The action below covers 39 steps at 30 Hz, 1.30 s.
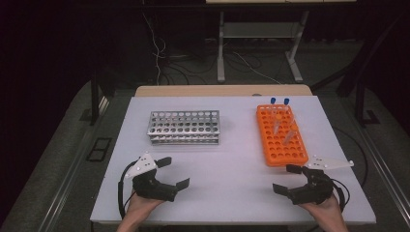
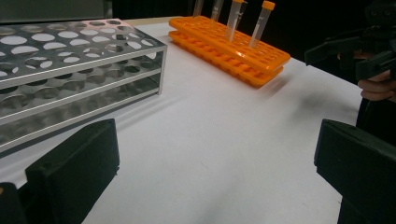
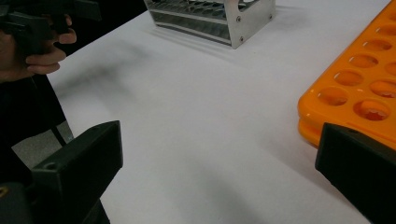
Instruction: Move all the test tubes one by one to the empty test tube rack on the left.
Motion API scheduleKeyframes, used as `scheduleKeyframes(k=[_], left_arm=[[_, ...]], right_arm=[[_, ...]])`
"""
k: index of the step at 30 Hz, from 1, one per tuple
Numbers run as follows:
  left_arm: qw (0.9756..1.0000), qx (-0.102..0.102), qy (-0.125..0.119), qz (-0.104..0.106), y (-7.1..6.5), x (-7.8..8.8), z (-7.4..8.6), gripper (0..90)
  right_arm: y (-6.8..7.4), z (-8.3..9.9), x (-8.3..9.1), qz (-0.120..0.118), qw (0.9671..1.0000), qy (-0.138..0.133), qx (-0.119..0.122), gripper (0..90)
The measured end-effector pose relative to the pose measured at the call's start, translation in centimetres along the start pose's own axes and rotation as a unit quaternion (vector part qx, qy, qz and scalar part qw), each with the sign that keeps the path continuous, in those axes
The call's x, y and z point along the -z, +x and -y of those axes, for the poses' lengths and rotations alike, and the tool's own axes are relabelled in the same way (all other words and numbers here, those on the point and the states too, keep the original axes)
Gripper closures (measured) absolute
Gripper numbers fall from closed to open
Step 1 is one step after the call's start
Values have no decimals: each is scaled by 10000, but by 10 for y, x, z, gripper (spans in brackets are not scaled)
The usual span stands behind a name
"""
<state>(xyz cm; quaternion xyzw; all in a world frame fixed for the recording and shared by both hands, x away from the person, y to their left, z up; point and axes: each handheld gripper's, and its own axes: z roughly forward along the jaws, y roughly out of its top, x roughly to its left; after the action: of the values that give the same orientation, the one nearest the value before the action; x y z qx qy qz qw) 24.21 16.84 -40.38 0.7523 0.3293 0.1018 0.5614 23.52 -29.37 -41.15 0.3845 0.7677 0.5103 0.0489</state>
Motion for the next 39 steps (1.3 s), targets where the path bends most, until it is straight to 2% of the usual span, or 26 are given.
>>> scheduleKeyframes(k=[18, 24, 30, 39], left_arm=[[9999, -2, 78, 68, 0, -1, 0, 0], [9999, 10, 98, 82, 0, -2, 1, 0], [9999, 23, 109, 94, -1, -2, 2, 0], [9999, 42, 118, 103, -1, -2, 3, 0]], right_arm=[[1, 1, 6, 84, 9999, 53, -130, 4], [2, 1, 7, 114, 9997, 147, -162, 4], [1, -1, 6, 245, 9990, 335, -178, 5], [-3, -15, 6, 355, 9983, 451, -141, 6]])
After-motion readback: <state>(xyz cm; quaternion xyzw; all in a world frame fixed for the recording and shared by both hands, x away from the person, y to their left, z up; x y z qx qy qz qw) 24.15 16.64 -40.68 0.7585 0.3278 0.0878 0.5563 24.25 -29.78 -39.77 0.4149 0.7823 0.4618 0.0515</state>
